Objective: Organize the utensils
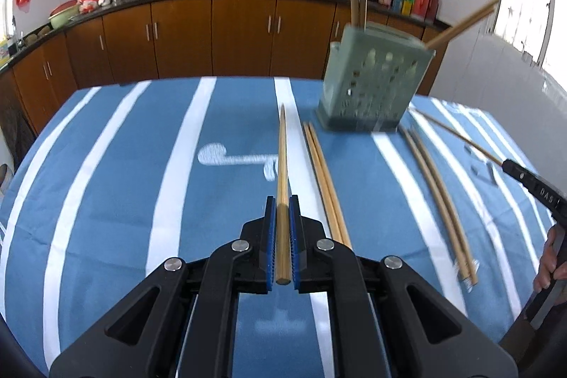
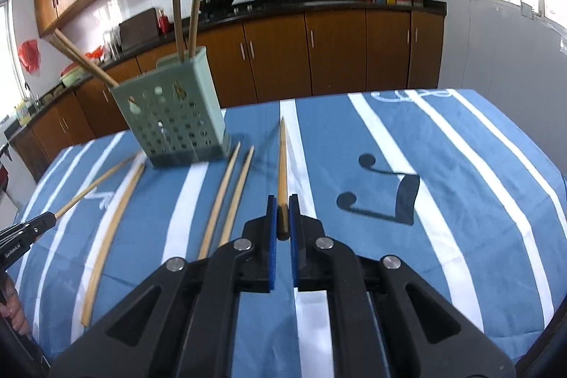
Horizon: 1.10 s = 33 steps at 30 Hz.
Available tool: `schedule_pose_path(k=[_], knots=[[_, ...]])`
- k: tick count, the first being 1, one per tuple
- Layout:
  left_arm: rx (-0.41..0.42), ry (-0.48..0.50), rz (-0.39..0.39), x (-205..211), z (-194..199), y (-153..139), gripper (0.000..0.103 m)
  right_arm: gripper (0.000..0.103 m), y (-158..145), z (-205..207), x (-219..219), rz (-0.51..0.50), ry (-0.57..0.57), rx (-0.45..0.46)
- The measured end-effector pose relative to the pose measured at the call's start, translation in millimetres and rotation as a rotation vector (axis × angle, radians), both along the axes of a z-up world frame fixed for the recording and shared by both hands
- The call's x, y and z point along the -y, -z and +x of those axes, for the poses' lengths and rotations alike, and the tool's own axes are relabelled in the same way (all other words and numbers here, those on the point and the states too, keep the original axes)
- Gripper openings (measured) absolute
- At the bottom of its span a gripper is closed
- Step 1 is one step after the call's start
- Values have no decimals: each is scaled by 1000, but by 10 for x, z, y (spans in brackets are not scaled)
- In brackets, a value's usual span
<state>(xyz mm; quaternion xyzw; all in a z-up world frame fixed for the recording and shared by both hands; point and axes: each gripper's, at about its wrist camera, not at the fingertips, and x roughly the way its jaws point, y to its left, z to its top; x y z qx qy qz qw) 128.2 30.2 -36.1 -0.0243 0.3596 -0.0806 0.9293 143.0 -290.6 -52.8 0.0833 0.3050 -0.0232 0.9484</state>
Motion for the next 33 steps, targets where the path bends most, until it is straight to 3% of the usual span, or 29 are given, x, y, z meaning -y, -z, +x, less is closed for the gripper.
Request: schedule_pose_path(k=[16,33], knots=[[147,-41,-95,-170,-46,-489,7,7,-478,-149,65,24,4,191],[279,-39,-109,-160,-45,-964,7,7,-1135,-234,60,40,-12,365]])
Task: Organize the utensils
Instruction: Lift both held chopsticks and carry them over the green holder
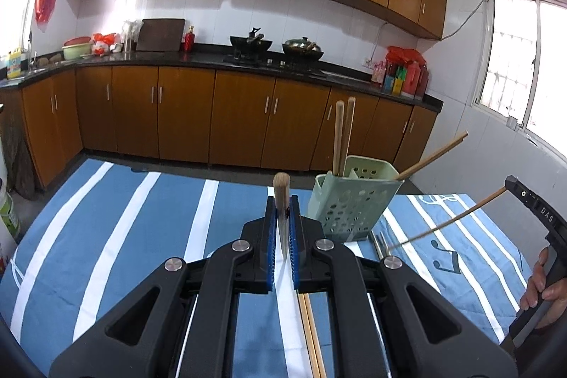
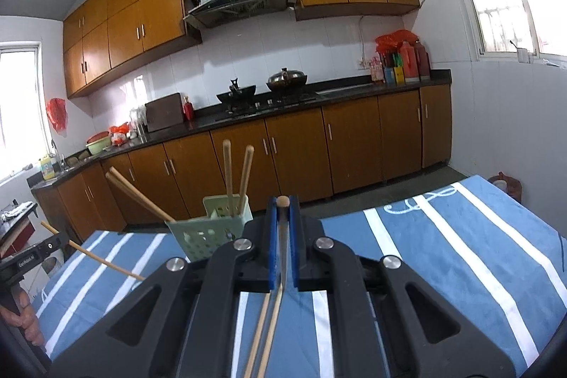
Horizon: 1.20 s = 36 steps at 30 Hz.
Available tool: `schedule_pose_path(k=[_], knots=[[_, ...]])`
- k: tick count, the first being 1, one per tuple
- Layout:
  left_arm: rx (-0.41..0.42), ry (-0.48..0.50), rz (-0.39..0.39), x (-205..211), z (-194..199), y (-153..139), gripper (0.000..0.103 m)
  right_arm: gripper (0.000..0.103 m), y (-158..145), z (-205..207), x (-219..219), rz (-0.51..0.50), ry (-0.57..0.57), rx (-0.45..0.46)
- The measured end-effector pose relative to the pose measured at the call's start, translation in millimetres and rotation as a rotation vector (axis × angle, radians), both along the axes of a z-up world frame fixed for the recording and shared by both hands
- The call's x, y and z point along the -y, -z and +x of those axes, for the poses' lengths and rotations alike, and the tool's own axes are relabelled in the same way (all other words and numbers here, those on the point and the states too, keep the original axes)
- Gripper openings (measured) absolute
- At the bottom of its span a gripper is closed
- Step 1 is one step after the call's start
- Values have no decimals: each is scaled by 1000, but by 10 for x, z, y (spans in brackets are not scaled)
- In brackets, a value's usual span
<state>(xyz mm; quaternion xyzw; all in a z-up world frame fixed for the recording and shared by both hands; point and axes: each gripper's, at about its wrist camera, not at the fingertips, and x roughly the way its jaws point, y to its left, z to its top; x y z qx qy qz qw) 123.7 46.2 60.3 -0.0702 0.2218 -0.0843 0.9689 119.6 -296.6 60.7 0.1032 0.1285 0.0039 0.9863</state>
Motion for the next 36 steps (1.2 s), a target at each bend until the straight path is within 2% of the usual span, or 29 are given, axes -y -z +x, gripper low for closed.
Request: schedule_pose_path(k=[12,20,24,30,34,36], knots=[[41,3,15,41,28,-229,7,7,-415,16,-80,-35,-18,41],[79,73,4,186,-25,-548,7,7,-805,-54,-76,44,-139,16],[127,105,-6,322,-40,-782,7,7,-1039,-89,-81,87,-180,59],[193,105,-44,477,104,-1081,7,7,-1332,33,-160,107,-164,147],[230,79,-25,606,241,-1180,7,7,-1385,253,-180,101,-134,173],[220,66,-5,670,369,-1154,7,7,-1365,369,-194,90,-117,180]])
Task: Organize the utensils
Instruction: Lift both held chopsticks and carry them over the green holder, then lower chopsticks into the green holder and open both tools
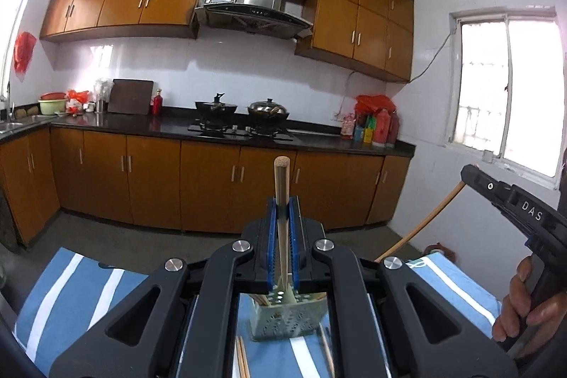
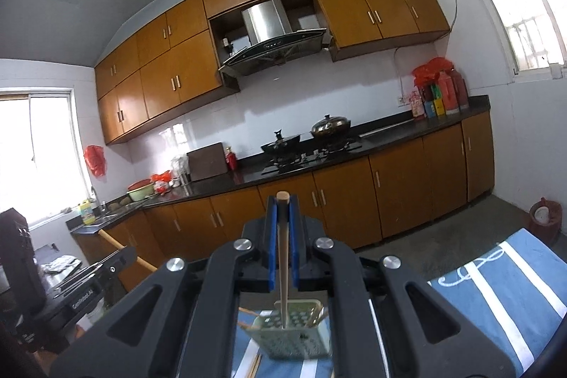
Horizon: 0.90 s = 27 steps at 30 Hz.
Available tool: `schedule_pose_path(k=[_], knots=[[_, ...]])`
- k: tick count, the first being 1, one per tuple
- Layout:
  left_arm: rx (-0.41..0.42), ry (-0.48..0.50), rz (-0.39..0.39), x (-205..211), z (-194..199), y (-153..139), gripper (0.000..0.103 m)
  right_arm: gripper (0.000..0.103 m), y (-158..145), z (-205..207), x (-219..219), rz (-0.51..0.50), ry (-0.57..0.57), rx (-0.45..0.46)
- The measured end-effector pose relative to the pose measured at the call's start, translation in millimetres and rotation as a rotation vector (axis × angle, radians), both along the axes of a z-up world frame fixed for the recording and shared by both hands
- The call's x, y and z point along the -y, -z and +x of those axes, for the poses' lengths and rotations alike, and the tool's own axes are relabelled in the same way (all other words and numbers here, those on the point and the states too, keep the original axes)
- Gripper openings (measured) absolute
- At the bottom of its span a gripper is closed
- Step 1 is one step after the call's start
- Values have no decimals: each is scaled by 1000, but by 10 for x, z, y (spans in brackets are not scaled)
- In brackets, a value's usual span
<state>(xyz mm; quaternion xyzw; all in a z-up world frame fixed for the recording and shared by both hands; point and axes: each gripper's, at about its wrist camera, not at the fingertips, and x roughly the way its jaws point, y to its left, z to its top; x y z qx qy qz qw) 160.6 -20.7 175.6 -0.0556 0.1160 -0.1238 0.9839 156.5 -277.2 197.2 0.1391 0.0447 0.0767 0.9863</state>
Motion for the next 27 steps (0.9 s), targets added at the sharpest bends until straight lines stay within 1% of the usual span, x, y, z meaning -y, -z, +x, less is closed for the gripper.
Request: schedule_pose_path(k=[4,7,11,12,14,16,17,23,27], knots=[[-41,-20,12,38,180,143,7,7,106,269,-37,-27,24,-13],[-75,-14,-5,27,295,281,7,7,233,479,-32,-20,16,-63],[-116,-2,8,41,412,394,7,8,438,697,-27,4,-3,-140],[-131,5,8,44,430,422,7,10,489,734,-13,18,-12,-160],[-144,10,4,11,436,455,7,14,551,748,1,30,-15,-174],[-142,7,2,-1,430,461,7,24,575,732,12,32,-13,-175],[-143,10,1,-6,421,457,8,25,571,710,20,28,-9,-171],[-131,3,-4,-31,346,408,8,26,570,534,47,29,1,-154],[-126,-5,-12,-73,238,373,8,26,599,317,98,16,12,-150]])
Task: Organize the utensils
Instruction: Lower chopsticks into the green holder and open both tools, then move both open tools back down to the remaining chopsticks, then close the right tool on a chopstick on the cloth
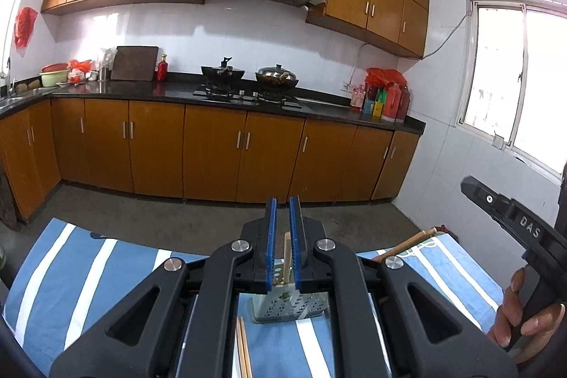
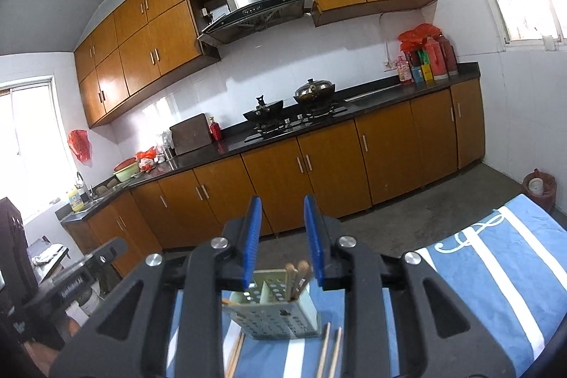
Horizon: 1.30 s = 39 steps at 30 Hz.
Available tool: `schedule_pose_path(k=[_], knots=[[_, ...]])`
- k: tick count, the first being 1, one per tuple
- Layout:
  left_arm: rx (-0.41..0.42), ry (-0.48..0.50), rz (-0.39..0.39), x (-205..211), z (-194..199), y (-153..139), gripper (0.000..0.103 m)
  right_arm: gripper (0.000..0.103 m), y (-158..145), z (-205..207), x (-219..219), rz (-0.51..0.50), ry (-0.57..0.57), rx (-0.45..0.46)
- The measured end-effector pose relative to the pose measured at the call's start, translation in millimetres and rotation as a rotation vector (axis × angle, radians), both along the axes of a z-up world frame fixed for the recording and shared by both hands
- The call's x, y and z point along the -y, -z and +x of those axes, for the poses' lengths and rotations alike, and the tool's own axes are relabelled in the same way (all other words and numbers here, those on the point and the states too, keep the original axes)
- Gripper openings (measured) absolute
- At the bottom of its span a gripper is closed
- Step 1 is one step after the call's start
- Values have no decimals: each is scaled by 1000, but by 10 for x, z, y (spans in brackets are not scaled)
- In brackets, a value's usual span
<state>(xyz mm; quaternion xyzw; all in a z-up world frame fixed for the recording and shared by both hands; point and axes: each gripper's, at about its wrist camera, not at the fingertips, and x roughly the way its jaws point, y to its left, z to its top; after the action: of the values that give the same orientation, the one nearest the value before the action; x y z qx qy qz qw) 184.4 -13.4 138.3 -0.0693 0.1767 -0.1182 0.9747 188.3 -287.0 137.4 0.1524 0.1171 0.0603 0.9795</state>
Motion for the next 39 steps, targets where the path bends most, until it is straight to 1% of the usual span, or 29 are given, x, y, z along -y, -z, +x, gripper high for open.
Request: schedule_pose_path(k=[1,5,8,10,12,13,14,16,20,23,27,28,29,30,31,32,33,34,36,38,39], knots=[[1,-3,1,-24,-52,0,8,26,16,-63,24,-2,4,-2],[-5,-18,12,-131,-258,84,26,26,204,-307,128,-21,31,-39],[-33,-28,38,-229,-414,277,27,26,496,-435,168,-58,57,-108],[-62,-39,54,-286,-476,432,27,26,795,-462,180,-72,57,-192],[-105,-52,77,-349,-534,671,27,26,1073,-437,166,-74,47,-270],[-130,-59,87,-377,-551,800,27,26,1272,-419,145,-75,39,-325],[-149,-64,94,-396,-559,894,27,26,1378,-415,119,-75,32,-354],[-201,-82,115,-427,-576,1145,27,26,1733,-381,30,-61,-4,-452],[-297,-87,107,-485,-599,1490,27,26,2188,-354,-165,-30,-63,-570],[-348,-72,84,-486,-613,1647,27,26,2339,-324,-293,-38,-85,-605],[-382,-38,75,-440,-627,1790,27,25,2462,-276,-432,-90,-97,-639],[-387,-29,76,-414,-623,1808,27,22,2467,-251,-431,-100,-95,-647],[-396,-13,76,-379,-618,1834,27,19,2481,-258,-456,-128,-79,-634],[-401,-4,76,-371,-607,1848,27,12,2487,-257,-460,-157,-68,-634],[-407,6,76,-348,-609,1874,27,9,2472,-236,-443,-174,-54,-634],[-416,18,75,-316,-602,1900,27,8,2477,-224,-420,-182,-32,-634],[-424,28,74,-287,-596,1928,27,8,2466,-198,-377,-179,-11,-636],[-433,40,73,-256,-588,1951,27,8,2468,-179,-305,-171,39,-642],[-444,54,73,-208,-589,1999,27,8,2482,-158,-134,-119,111,-653],[-456,64,76,-175,-579,2037,27,8,2493,-152,-16,-77,150,-660],[-463,70,81,-153,-575,2062,26,8,2497,-151,22,-64,150,-660]])
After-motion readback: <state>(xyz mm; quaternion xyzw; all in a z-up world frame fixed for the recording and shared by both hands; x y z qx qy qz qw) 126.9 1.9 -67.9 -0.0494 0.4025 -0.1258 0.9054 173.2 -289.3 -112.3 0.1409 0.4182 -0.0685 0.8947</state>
